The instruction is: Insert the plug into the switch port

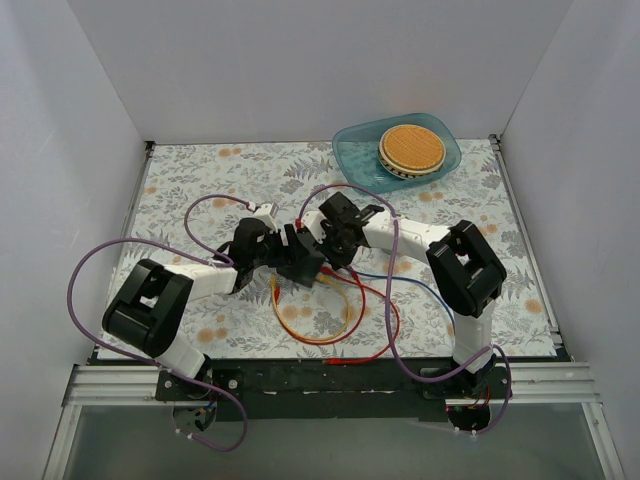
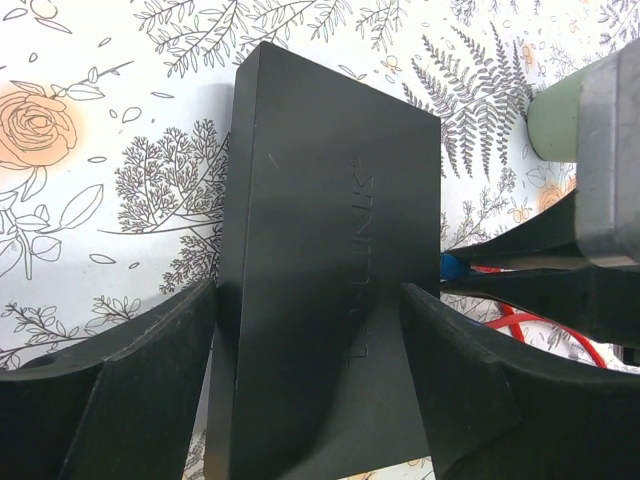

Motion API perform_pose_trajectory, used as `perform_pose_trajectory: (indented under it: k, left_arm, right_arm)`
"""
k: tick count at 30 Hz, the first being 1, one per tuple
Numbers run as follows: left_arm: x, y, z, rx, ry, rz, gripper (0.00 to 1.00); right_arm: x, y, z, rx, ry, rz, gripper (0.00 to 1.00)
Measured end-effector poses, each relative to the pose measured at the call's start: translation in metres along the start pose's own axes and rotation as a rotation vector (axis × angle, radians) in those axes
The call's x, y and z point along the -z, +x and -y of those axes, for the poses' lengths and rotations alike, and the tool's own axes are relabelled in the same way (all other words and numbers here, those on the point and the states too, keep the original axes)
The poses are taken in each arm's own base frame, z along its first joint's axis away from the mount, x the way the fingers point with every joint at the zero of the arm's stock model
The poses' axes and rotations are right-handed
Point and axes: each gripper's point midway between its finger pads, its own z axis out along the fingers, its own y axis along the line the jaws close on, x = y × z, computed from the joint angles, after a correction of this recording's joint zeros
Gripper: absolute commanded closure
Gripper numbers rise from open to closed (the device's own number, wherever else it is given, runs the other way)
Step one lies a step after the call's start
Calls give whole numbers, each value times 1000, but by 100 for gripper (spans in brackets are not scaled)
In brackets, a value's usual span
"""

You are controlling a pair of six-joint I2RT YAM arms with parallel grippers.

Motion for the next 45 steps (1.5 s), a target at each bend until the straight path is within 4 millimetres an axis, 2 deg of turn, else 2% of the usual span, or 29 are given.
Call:
perform_pose_trajectory:
  k: [12,23,33,37,40,45]
  left_arm:
    - [1,10,0,-12,11,-44,36]
    - [2,10,3,-15,28,-52,33]
    - [0,0,-11,49,-104,-38,23]
    - [-1,-2,-14,89,-141,-28,19]
    - [-1,-2,-15,108,-160,-26,16]
    - [0,-1,-17,130,-195,-25,12]
  right_arm:
    - [6,0,-1,-2,-1,-3,99]
    - [7,5,-3,-7,-8,-25,99]
    - [7,-20,9,-25,15,-13,99]
    - [6,-23,9,-49,14,-8,99]
    - [5,-23,8,-66,13,-7,97]
    - [2,-22,5,-94,5,-1,82]
